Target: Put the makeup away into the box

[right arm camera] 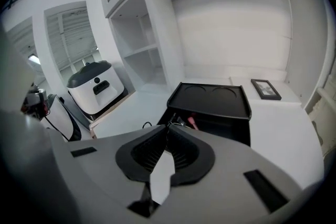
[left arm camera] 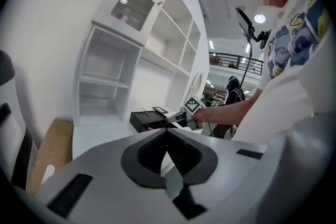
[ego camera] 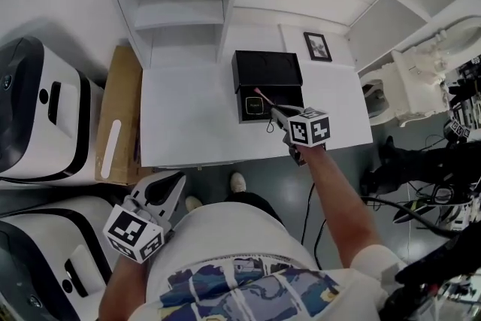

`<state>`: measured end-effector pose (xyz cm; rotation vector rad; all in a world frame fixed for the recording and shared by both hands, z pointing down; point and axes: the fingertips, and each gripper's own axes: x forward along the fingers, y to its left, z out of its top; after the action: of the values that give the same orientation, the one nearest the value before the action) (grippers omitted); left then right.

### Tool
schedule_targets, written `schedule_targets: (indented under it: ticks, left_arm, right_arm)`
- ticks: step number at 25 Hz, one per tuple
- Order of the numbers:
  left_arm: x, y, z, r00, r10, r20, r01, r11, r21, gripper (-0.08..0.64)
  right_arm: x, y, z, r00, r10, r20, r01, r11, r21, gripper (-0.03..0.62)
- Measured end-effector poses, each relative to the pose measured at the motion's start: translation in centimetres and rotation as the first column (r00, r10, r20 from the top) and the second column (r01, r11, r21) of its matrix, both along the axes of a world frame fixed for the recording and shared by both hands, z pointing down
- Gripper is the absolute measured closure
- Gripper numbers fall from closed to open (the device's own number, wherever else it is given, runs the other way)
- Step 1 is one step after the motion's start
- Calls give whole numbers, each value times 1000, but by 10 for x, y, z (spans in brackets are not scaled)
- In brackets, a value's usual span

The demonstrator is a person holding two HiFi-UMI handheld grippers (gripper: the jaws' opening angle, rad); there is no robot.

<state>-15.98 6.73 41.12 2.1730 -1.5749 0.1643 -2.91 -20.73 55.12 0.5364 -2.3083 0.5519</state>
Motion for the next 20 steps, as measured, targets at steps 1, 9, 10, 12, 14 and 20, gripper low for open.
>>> schedule_targets:
  ticks: [1,9,10,12,14,20]
  left_arm:
    - [4,-3,-1,1000,-1,1,1,1000,-1,546]
    - [22,-28,-6,999,-49,8,49,999,-19,546]
    - [24,-30,-5,998,-58,8,58,998,-23,546]
    - [27,-35,-4,997,-71,14,71,997,-31,546]
    - [29,-40,-4,997,-77,21,78,996,-38,546]
    - [35,-52,-1,994,-107,32,109,992,-58,546]
  right_arm:
    - [7,-8,0,1000,1,-9,-1,1000,3,554]
    - [40,-66,10,997,-26,-76,29,999,34,554]
    - [42,-70,14,996,-29,-85,32,999,34,554]
    - [46,-78,21,994,-35,-102,39,999,34,554]
    - [47,-86,29,992,-45,-119,50,998,37,554]
    - [47,-94,56,981,-115,-157,121,992,32,554]
